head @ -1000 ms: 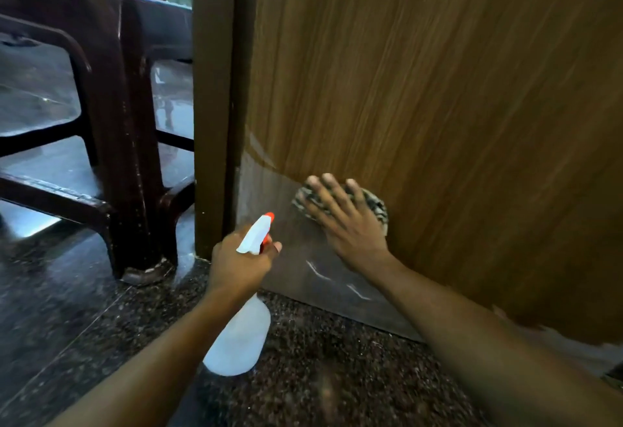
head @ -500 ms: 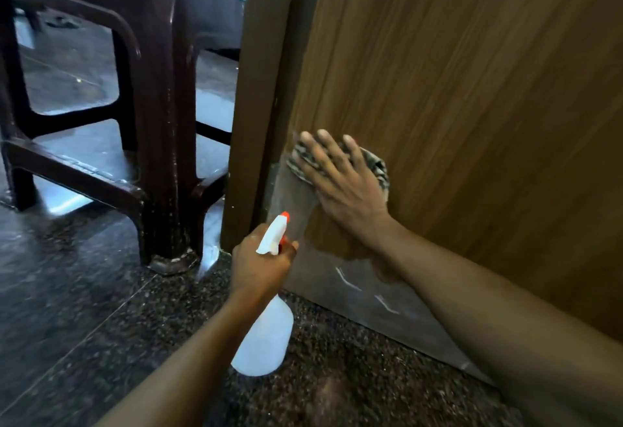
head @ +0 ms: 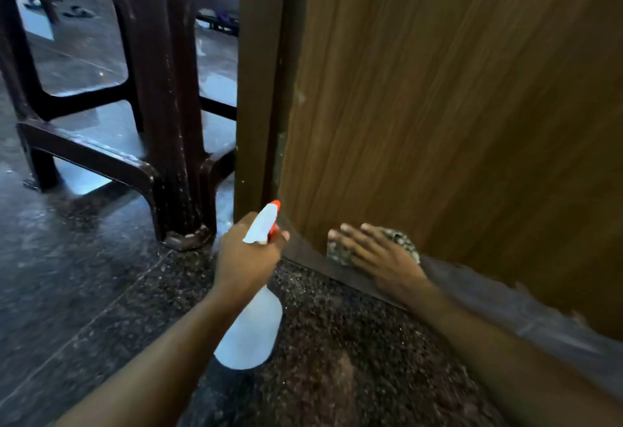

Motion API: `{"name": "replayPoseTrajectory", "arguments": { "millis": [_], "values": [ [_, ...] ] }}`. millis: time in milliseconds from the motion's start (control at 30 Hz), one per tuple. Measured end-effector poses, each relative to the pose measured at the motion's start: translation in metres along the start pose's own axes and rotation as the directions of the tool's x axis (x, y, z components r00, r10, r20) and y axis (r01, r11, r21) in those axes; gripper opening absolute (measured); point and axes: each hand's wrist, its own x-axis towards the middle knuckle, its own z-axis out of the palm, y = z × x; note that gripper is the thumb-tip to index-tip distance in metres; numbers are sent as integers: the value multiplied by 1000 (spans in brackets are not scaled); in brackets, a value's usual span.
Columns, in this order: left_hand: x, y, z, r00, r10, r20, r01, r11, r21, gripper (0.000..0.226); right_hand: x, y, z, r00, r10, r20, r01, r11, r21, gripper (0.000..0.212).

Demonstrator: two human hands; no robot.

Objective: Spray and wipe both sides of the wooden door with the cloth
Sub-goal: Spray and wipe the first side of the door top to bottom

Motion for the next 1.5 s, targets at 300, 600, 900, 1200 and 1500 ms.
{"name": "replayPoseTrajectory", "arguments": {
  "millis": [300, 600, 900, 1200, 1500],
  "values": [
    [-3, -10, 6, 999, -3, 33, 3, 1000, 10, 16, 117, -14, -39, 983, 157, -94, -140, 976, 165, 64],
    [-9, -7, 21, 997, -12, 73, 13, 1000, -14, 14, 0, -32, 12, 996, 75, -51, -68, 989, 130, 63],
    [-37, 24, 90, 978, -7, 207, 26, 996, -90, 14, -27, 21, -11, 947, 302, -113, -279, 943, 181, 71],
    [-45, 42, 128, 977, -7, 212, 40, 988, -151, 19, -154, -3, 30, 994, -42, 96, 34, 996, 82, 78],
    [-64, 56, 146, 967, -19, 253, 46, 994, -103, 20, -131, 43, 0, 904, 424, -61, -400, 886, 234, 81]
  ]
}}
